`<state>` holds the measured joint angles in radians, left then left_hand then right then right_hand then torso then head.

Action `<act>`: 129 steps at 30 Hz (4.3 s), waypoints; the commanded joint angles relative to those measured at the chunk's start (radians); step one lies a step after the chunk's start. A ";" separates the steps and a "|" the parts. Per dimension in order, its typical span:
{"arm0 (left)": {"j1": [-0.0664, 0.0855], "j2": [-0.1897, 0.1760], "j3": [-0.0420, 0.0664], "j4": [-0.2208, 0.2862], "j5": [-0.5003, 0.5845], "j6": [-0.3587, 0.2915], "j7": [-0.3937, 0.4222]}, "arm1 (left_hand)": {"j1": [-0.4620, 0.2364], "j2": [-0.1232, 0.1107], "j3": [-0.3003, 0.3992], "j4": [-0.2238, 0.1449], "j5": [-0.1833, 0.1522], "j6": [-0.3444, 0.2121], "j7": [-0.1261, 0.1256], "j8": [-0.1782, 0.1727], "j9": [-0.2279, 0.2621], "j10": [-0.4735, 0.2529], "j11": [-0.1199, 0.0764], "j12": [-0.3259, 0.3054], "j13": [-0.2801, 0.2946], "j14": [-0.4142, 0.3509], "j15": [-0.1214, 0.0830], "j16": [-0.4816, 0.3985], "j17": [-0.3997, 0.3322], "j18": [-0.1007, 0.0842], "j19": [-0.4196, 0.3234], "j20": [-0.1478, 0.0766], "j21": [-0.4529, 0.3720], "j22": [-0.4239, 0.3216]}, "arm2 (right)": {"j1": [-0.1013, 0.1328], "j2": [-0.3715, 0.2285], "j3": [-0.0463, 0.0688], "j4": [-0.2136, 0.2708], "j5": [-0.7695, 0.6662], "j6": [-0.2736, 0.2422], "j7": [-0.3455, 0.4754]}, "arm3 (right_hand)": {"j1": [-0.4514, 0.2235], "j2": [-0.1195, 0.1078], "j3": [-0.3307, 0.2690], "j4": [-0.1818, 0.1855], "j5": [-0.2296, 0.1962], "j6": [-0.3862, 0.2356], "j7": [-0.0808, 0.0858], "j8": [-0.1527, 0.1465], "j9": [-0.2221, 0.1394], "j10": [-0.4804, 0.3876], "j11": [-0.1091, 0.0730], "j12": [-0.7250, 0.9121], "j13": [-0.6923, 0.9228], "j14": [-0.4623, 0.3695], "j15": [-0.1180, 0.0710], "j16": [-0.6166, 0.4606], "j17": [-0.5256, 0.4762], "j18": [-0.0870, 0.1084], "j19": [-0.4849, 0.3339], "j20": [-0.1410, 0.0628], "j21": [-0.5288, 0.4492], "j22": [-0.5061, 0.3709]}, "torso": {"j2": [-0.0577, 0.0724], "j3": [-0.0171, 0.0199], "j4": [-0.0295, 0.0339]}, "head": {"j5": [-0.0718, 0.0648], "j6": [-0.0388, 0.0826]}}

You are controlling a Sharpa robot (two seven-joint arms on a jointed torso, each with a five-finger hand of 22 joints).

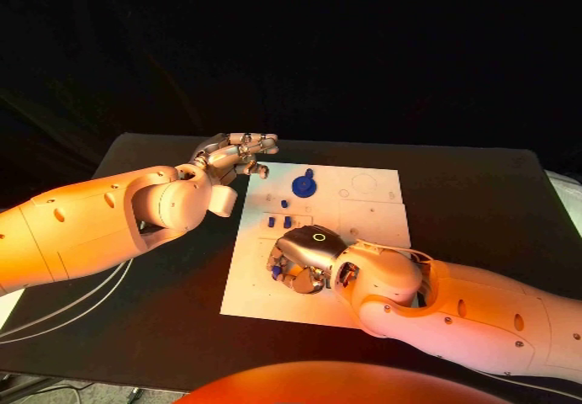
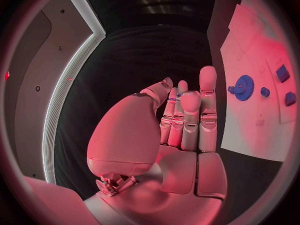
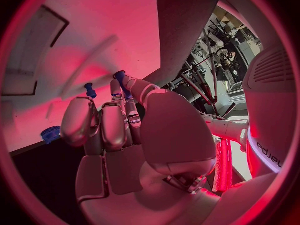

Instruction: Assemble the parts on the task board

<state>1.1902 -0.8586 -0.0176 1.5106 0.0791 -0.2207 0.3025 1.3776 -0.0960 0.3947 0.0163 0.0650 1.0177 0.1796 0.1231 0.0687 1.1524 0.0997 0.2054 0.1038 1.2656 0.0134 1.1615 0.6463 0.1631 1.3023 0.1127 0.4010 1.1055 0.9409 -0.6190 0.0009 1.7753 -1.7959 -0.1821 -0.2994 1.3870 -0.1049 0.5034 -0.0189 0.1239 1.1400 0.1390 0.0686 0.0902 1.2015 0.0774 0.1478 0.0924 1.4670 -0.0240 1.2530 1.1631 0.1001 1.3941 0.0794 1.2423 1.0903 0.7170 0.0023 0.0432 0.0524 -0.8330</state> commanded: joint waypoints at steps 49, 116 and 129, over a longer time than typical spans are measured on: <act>-0.024 -0.022 -0.008 0.025 -0.003 0.025 -0.004 | 0.006 0.000 -0.005 -0.003 -0.001 -0.007 0.000 0.003 -0.001 -0.008 0.000 0.008 0.001 -0.010 0.002 -0.005 -0.005 0.016 -0.010 0.000 -0.012 -0.005 | -0.010 -0.502 0.002 0.241 0.356 -0.124 -0.299 | -0.174 0.044 -0.581 0.309 0.214 -0.116 -0.030 0.125 0.018 0.055 -0.050 0.846 0.843 0.062 -0.025 0.154 0.146 -0.030 0.061 -0.028 0.118 0.161 | -0.014 -0.0060 -0.0489 | -0.078 0.033; -0.031 -0.023 -0.008 0.023 -0.003 0.044 -0.025 | -0.002 0.003 -0.012 0.001 -0.001 -0.011 0.001 0.003 -0.001 -0.015 0.001 0.012 0.001 -0.014 0.003 -0.007 -0.012 0.017 -0.012 0.001 -0.021 -0.010 | -0.015 -0.360 0.006 0.210 0.538 -0.183 -0.282 | -0.153 0.161 -0.661 0.310 0.291 -0.071 -0.055 0.187 0.086 0.135 -0.072 0.964 1.068 0.066 -0.041 0.192 0.191 -0.037 0.069 -0.040 0.149 0.206 | -0.014 -0.0089 -0.0435 | -0.057 0.029; -0.031 -0.023 -0.008 0.026 -0.003 0.047 -0.028 | -0.002 0.003 -0.012 0.001 -0.001 -0.011 0.001 0.003 -0.001 -0.015 0.001 0.012 0.001 -0.014 0.003 -0.007 -0.012 0.017 -0.012 0.001 -0.021 -0.010 | -0.010 -0.335 0.006 0.186 0.438 -0.168 -0.301 | -0.210 0.148 -0.725 0.310 0.151 -0.072 -0.055 0.181 0.102 0.119 -0.071 0.917 1.046 0.064 -0.041 0.185 0.181 -0.035 0.064 -0.040 0.141 0.196 | -0.014 -0.0084 -0.0449 | -0.050 0.026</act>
<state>1.1597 -0.8830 -0.0263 1.5334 0.0789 -0.1951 0.2733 1.3776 -0.0960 0.3892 0.0162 0.0650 1.0124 0.1814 0.1231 0.0688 1.1451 0.0999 0.2130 0.1036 1.2561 0.0176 1.1615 0.6355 0.1631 1.2952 0.1128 0.3870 1.0966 0.9313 -0.9550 0.0074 1.9630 -1.2965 -0.3760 -0.5837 1.1870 0.0504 -0.2125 0.2909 0.3001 1.0746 0.0798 0.2548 0.1946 1.3279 0.0083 1.0711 1.1418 1.4666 -0.0573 1.4428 1.3081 0.0688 1.4588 0.0430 1.3865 1.2876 0.7032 -0.0065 -0.0014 0.0014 -0.8056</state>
